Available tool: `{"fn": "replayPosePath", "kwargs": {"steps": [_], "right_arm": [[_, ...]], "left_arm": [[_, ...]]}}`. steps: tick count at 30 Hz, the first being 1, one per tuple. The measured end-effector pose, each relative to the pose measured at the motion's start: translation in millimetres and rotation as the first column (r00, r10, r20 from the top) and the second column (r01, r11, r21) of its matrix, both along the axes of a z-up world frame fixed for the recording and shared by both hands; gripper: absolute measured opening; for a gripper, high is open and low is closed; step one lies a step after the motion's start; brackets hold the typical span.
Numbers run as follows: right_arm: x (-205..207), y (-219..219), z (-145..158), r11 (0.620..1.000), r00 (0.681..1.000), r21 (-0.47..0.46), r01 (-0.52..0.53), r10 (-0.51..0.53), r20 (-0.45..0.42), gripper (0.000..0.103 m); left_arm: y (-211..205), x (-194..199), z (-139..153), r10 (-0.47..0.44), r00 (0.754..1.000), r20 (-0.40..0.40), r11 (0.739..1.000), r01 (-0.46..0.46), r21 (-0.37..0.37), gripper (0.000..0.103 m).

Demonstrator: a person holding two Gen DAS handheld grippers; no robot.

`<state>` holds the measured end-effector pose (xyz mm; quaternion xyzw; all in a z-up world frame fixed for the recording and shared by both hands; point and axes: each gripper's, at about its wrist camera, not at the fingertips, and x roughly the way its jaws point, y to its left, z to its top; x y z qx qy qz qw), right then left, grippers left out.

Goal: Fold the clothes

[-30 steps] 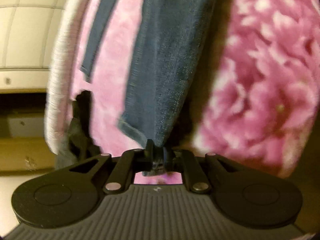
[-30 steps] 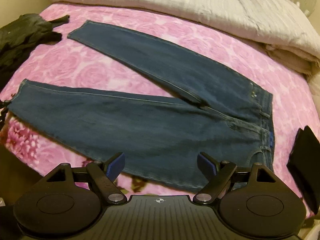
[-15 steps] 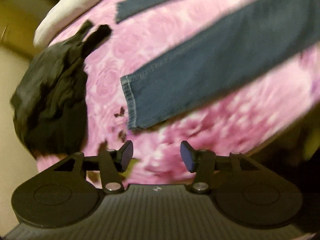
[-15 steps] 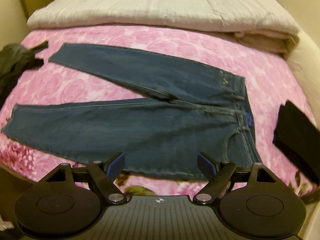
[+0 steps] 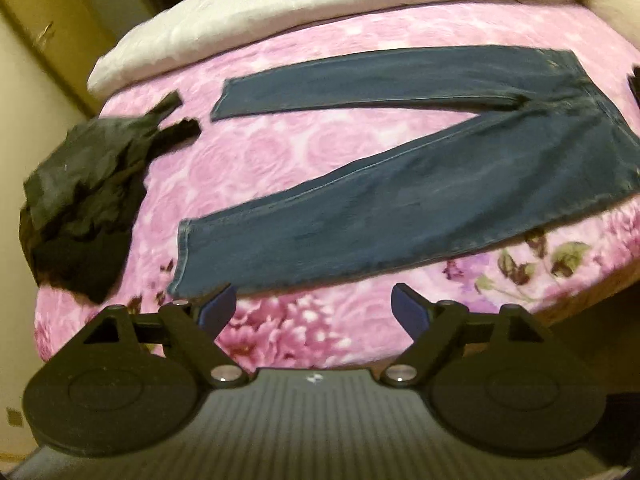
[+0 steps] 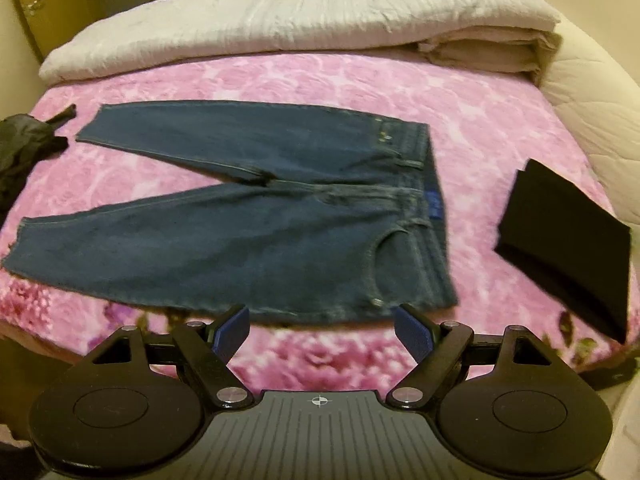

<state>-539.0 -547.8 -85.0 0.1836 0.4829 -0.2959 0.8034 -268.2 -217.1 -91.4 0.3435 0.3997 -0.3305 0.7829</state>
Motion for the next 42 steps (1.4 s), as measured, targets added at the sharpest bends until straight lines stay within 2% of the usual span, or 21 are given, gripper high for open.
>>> {"fn": "replayPosePath", "kwargs": {"steps": [6,17,42], "right_arm": [[-20,-3,3,1.0,1.0,-0.007,0.013,-0.013,-0.006,0.083],[-23,-5,-2,1.0,1.0,0.012,0.005,-0.005,0.015,0.083],[16,-6,-20,0.998,0.999,0.056,-0.042,0.042,0.001,0.083]], "left_arm": [[-19,-8,4,-0.026,0.999,0.035,1.0,0.026,0.008,0.082],[-29,-15,3,-0.02,0.999,0.031,1.0,0.019,0.018,0.082],[-14,1,-3,0.03,0.999,0.021,0.997,-0.031,0.064,0.082]]}}
